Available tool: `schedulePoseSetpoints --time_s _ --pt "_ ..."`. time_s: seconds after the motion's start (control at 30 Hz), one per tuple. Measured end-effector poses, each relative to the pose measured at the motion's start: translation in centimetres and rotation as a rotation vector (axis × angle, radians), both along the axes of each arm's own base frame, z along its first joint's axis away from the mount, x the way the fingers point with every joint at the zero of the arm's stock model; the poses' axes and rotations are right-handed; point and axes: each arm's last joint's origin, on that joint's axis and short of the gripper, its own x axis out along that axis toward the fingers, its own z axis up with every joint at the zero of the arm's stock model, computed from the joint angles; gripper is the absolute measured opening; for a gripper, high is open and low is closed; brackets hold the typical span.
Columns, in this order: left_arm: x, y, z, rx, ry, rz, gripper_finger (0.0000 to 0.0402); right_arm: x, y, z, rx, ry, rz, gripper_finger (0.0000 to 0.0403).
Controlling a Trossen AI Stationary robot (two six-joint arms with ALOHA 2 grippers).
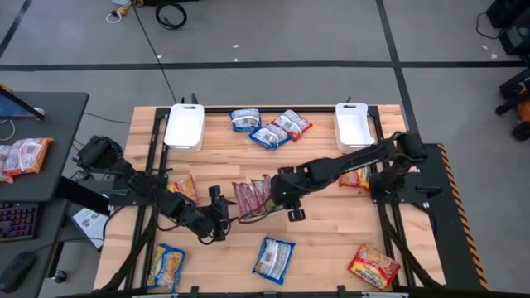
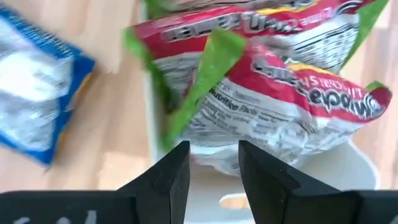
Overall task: Sort Maruchan noodles
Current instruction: Put the green noodle pack into the bottom white bin
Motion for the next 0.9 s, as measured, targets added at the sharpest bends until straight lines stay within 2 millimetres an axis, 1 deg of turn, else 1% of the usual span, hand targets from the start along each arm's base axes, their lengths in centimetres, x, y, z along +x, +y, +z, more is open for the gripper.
schedulePoseSetpoints --time_s 0.1,0.23,0.43,0.57,0.6,0.73,0.9 --pt "-0.1 0.1 -0.1 0.012 0.015 0.004 0.0226 -0.8 0.3 0.1 -0.003 0.054 -0.019 0.0142" --pt "-0.2 0.2 -0.2 0.027 0.027 0.010 0.0226 -1.2 0.2 -0.1 -0.070 0.095 -0.063 0.0142" --pt "-0.2 0.3 0.1 0.029 0.014 0.020 0.0226 -1.0 -0.3 -0.3 -0.167 0.081 -0.080 0.0142" --pt "0.1 0.9 0.2 0.028 0.009 0.051 0.0226 -0.2 -1.5 -0.5 -0.265 0.038 -0.072 0.0142" --pt "0.3 1.2 0.2 0.026 0.009 0.063 0.0226 0.0 -2.0 -0.7 -0.274 0.045 -0.072 0.0142" --pt "0.8 2.1 0.2 0.004 0.013 0.087 0.0226 0.9 -3.1 -3.0 -0.234 0.115 -0.091 0.0142" --pt "1.3 2.7 0.3 -0.041 0.000 0.090 0.0226 1.6 -2.9 -5.3 -0.206 0.175 -0.071 0.0142"
